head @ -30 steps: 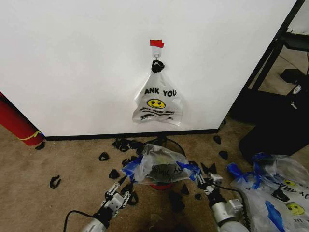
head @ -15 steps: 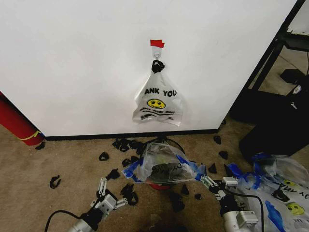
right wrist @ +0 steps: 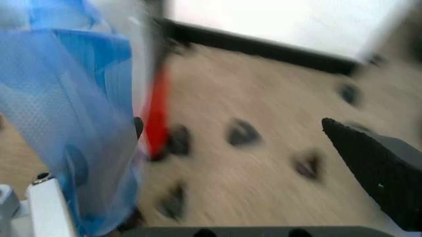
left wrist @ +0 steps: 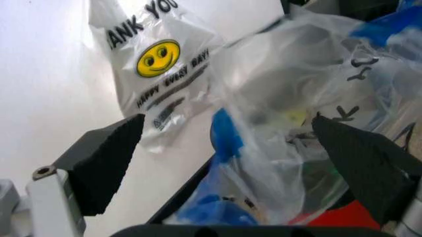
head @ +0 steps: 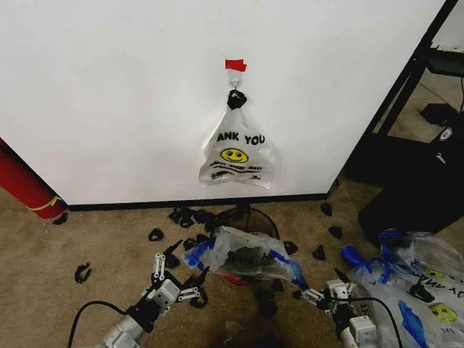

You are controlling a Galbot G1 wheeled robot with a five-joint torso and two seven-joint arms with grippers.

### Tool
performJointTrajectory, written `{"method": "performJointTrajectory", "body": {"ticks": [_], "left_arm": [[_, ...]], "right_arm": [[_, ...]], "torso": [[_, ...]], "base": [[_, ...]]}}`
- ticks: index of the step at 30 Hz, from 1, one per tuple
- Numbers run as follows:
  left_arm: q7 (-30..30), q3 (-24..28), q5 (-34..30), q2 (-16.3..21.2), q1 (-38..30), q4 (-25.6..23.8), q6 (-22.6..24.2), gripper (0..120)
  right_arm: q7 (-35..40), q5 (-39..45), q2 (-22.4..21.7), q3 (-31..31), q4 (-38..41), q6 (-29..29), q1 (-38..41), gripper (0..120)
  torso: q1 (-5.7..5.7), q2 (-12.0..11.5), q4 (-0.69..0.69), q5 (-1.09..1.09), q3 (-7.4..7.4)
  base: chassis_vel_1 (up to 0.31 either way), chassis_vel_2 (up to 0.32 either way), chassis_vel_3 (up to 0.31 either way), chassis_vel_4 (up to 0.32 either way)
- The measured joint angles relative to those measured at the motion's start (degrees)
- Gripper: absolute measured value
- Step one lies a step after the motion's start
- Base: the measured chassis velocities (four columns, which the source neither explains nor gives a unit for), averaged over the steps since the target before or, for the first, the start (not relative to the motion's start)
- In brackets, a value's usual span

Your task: Pick up the garbage bag from the wall and place it over the trash bin.

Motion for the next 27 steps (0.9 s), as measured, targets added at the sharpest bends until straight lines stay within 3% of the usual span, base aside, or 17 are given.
{"method": "performJointTrajectory", "body": {"ticks": [5,6,9,13,14,20,24,27], "left_arm": [[-0.2,0.2,-1.2,0.8,-0.5,0.8,-0.1,100],[-0.2,0.2,-1.2,0.8,-0.5,0.8,-0.1,100],[-0.5,0.1,-1.9,1.2,-0.7,1.3,-0.4,100],[-1.0,0.2,-2.0,1.1,-0.7,1.3,-0.6,100],[-1.0,0.2,-2.0,1.1,-0.7,1.3,-0.6,100],[-1.1,1.1,-1.4,0.1,-0.8,1.1,-0.3,100],[-1.1,1.0,-2.0,-0.3,-0.9,0.8,-0.1,100],[-1.8,0.1,-6.1,-0.1,-1.9,-0.3,0.8,100]], "right_arm": [[-25.2,-0.3,1.7,4.6,-7.8,10.6,6.0,100],[-25.2,-0.3,1.7,4.6,-7.8,10.6,6.0,100],[-45.3,0.2,2.5,11.9,-13.4,15.9,8.9,100],[-63.5,1.9,2.9,18.4,-19.8,18.3,12.6,100],[-63.5,1.9,2.9,18.4,-19.8,18.3,12.6,100],[-80.7,12.9,3.5,20.0,-26.4,18.7,16.4,100],[-88.4,17.6,4.1,20.0,-26.2,18.0,16.5,100],[-91.8,24.3,4.5,20.5,-22.6,16.2,15.6,100]], "torso": [[0.00,0.0,0.01,0.01,0.00],[0.00,0.0,0.01,0.01,0.00],[0.00,0.0,0.00,0.01,0.00],[0.00,0.0,0.00,0.01,0.00],[0.00,0.0,0.00,0.01,0.00],[0.00,0.0,0.00,0.01,0.00],[0.00,0.0,0.00,0.00,0.00],[0.00,0.0,-0.01,0.00,0.00]], "base": [[0.000,0.000,0.000,0.000],[0.000,0.000,0.000,0.000],[0.000,0.000,0.000,0.000],[0.000,0.000,0.000,0.000],[0.000,0.000,0.000,0.000],[0.000,0.000,0.000,0.000],[0.000,0.000,0.000,0.000],[0.000,0.000,0.000,0.000]]}}
